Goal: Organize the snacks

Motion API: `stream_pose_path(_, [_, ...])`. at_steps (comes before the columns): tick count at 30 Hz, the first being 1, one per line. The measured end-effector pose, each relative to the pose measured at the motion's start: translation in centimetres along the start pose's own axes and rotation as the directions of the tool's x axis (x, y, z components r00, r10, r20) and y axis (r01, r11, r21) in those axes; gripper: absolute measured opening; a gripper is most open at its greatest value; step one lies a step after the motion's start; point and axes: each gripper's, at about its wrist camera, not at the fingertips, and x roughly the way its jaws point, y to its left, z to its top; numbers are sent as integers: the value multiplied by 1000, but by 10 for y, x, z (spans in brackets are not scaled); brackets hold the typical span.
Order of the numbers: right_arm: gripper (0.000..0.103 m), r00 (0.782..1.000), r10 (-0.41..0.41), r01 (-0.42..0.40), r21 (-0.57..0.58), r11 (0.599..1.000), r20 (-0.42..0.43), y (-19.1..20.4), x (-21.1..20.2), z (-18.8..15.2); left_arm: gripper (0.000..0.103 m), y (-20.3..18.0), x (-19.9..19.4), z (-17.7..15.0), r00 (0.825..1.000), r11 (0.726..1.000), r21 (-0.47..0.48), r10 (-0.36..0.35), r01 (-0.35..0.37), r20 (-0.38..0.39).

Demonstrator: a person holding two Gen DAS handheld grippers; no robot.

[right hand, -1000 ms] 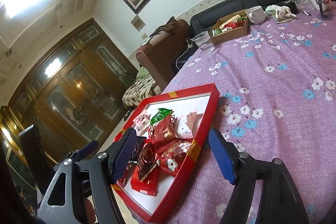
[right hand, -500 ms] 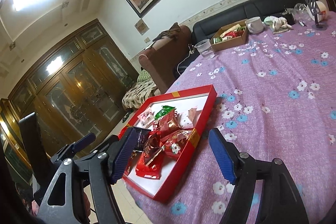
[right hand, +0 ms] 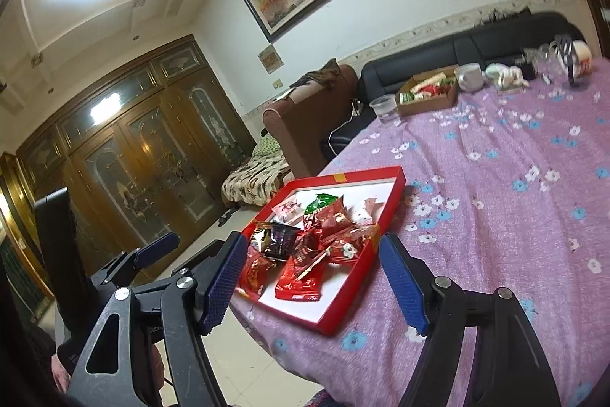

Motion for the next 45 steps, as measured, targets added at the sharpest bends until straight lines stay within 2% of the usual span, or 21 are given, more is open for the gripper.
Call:
stream_pose_path(2, [80,999,-22,23,-38,999,23,12,-12,-2,89,1,-6,0,1000,1000,0,3,-3,16])
stream_pose_path(5, [81,997,-57,62,-93,994,58,24,-25,-6,103,2,-12,-2,1000,1000,-7,0,0,29])
stream_pose_path(9, [81,990,-96,110,-137,984,103,32,-35,-12,103,3,-15,-3,999,1000,-29,-11,13,43])
stream_pose_path(13, [81,989,-98,111,-122,986,111,27,-35,-8,103,0,-11,-5,999,1000,-16,-19,19,28])
stream_pose_path(26, [81,994,-93,101,-150,983,61,33,-21,-18,103,8,-9,-12,1000,999,-40,-15,16,17])
stream_pose_path(45, [81,995,-95,99,-166,981,31,38,-9,-22,103,20,-4,-16,1000,997,-76,-26,27,5])
